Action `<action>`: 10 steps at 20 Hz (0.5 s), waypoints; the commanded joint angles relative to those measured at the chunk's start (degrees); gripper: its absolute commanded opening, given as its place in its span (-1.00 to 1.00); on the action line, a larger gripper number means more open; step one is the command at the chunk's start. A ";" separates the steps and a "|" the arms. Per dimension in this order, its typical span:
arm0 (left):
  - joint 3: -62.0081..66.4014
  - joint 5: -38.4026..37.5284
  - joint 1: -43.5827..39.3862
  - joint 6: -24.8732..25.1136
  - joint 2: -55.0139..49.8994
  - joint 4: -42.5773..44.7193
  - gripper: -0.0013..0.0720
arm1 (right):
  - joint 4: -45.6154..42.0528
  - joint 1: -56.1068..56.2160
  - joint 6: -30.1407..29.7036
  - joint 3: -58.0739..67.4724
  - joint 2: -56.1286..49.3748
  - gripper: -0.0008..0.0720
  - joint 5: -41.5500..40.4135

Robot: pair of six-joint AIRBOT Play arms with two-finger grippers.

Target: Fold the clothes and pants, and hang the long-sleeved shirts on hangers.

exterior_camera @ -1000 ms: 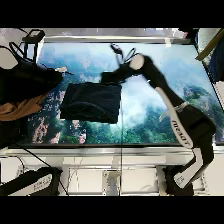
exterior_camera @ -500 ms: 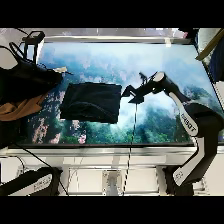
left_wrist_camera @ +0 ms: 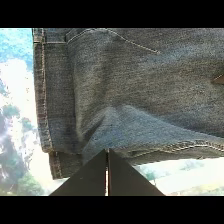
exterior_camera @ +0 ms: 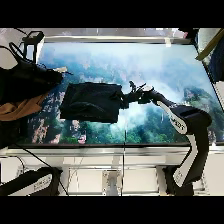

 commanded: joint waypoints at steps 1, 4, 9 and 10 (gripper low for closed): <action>-0.02 -0.07 0.00 -0.02 0.04 0.00 -0.92 | 2.60 1.20 -1.40 0.61 -0.11 -0.84 -0.48; -0.02 -0.44 0.00 0.00 0.04 0.44 -0.92 | 0.31 -4.87 -2.19 4.66 1.68 -0.82 3.15; -0.02 -0.42 0.00 -0.02 0.02 0.44 -0.92 | -15.21 -25.42 1.70 8.87 11.43 -0.82 10.43; -0.02 -0.39 0.00 0.00 0.02 0.44 -0.92 | -19.69 -29.90 3.15 8.87 13.79 -0.82 11.85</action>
